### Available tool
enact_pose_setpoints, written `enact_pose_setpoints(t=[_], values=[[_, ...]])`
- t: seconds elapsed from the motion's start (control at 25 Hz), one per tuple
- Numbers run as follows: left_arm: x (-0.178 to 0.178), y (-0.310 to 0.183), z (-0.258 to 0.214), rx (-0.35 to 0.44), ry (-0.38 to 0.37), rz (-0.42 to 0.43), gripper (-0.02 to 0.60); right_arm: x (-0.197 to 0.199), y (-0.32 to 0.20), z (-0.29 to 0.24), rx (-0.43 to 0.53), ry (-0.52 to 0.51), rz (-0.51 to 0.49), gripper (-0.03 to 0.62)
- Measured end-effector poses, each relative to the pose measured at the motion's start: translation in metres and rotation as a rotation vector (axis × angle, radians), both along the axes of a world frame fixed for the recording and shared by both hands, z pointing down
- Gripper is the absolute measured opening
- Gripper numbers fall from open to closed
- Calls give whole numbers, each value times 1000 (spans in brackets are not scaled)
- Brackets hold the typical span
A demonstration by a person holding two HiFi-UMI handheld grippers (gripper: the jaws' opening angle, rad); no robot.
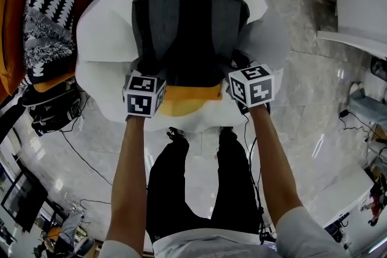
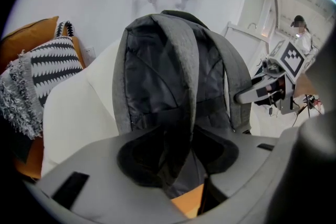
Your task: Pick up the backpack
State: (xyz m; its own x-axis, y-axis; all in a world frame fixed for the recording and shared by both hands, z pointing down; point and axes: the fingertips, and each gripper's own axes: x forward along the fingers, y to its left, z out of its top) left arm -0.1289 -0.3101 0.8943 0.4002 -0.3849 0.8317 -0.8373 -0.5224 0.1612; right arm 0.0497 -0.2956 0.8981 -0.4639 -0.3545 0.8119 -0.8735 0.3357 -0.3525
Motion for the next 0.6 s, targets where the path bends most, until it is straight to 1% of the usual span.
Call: enact_pose_setpoints(t=[0.36, 0.6], values=[[5, 0, 11, 1, -6, -1, 193, -11, -5, 12, 3, -12, -20, 127], [2, -1, 18, 10, -3, -30, 186, -16, -5, 21, 3, -10, -28, 127]])
